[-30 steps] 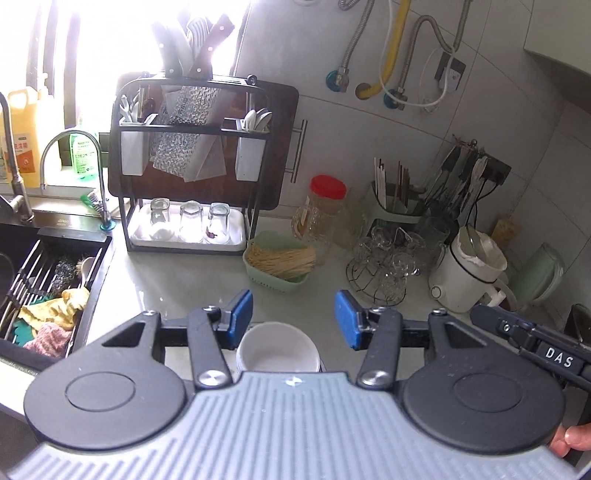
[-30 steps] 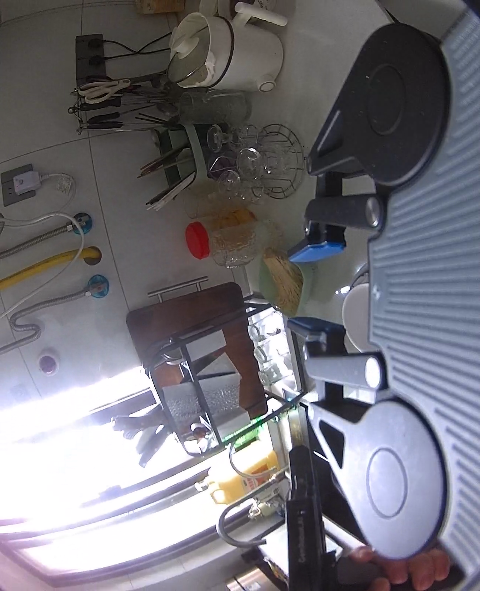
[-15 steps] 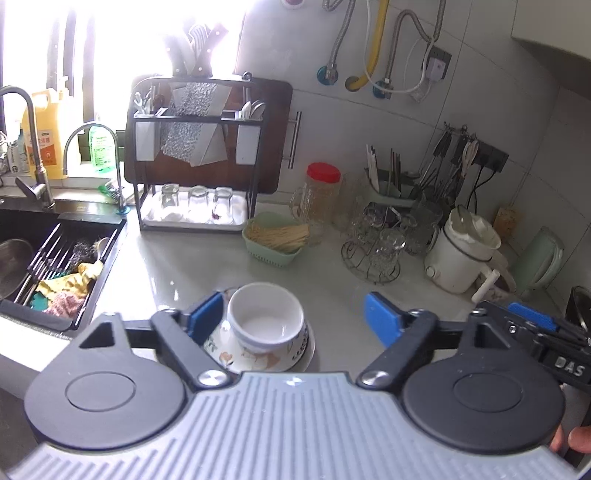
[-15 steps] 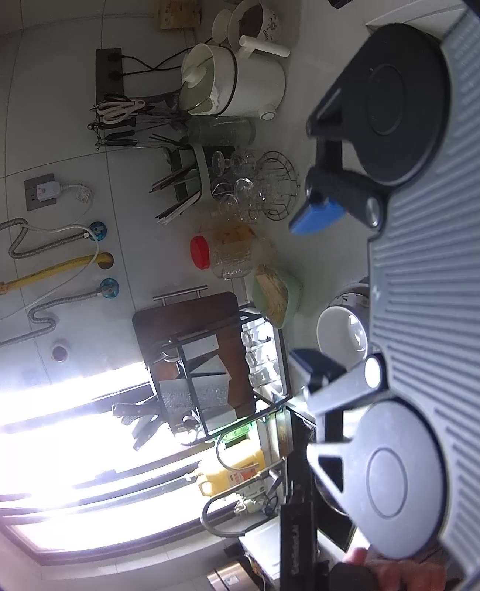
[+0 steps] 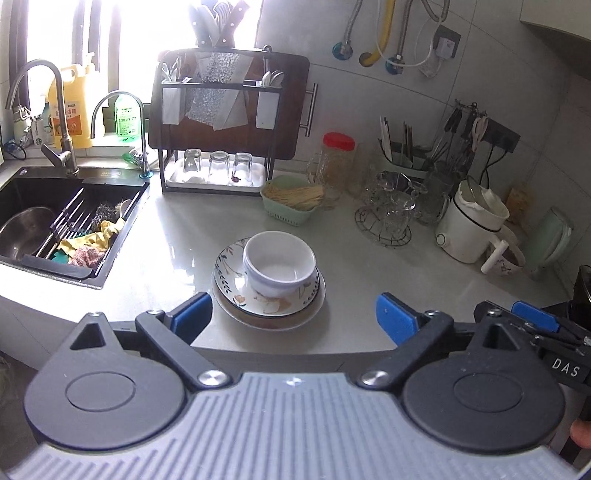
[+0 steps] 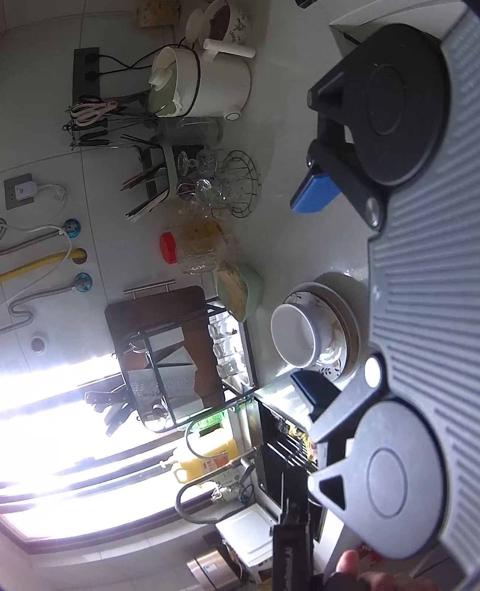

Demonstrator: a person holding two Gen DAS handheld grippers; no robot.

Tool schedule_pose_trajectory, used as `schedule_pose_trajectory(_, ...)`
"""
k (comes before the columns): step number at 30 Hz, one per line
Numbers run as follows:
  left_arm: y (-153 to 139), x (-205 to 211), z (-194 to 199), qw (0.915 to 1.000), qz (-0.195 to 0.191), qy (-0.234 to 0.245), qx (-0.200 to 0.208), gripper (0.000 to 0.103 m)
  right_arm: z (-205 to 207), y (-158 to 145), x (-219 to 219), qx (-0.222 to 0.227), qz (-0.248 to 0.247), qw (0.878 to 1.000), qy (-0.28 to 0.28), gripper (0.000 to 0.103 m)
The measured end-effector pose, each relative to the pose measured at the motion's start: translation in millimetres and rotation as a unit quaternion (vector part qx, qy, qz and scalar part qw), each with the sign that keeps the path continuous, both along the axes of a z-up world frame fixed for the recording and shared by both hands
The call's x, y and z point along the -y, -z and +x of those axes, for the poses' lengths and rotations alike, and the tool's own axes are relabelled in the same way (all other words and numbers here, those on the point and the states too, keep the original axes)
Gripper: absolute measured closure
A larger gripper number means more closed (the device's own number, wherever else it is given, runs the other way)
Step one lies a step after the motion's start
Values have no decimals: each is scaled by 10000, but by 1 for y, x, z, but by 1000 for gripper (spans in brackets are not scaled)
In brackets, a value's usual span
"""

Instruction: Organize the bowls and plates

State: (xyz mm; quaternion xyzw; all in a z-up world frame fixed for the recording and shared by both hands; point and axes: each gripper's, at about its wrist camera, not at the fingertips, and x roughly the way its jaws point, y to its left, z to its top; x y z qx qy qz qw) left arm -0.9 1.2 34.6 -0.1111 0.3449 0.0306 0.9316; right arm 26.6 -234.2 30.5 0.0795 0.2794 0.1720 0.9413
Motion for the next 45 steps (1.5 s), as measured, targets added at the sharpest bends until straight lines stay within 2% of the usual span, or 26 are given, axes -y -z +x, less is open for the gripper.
schedule_pose_trajectory(4, 9, -3, -10, 9992, -329, -171, -151, 6, -9, 2, 3, -26, 62, 10000, -35, 9)
schedule_pose_trajectory(7, 12, -7, -16, 9986, -413, -253, -217, 6, -16, 3, 5, -34, 95, 9999, 37, 9)
schedule_pose_trajectory(28, 19, 0, -67, 9992, -113, -232, -300, 5, -55, 13, -9, -86, 7, 10000, -11, 9)
schedule_pose_trajectory(37, 14, 6, -68, 9998, 20, -106, -189, 6, -56, 14, -11, -92, -11, 9999, -42, 9)
schedule_pose_trajectory(45, 14, 9, -65, 9999, -48, -53, -128, 6, -59, 12, -7, 2, -46, 10000, 76, 9)
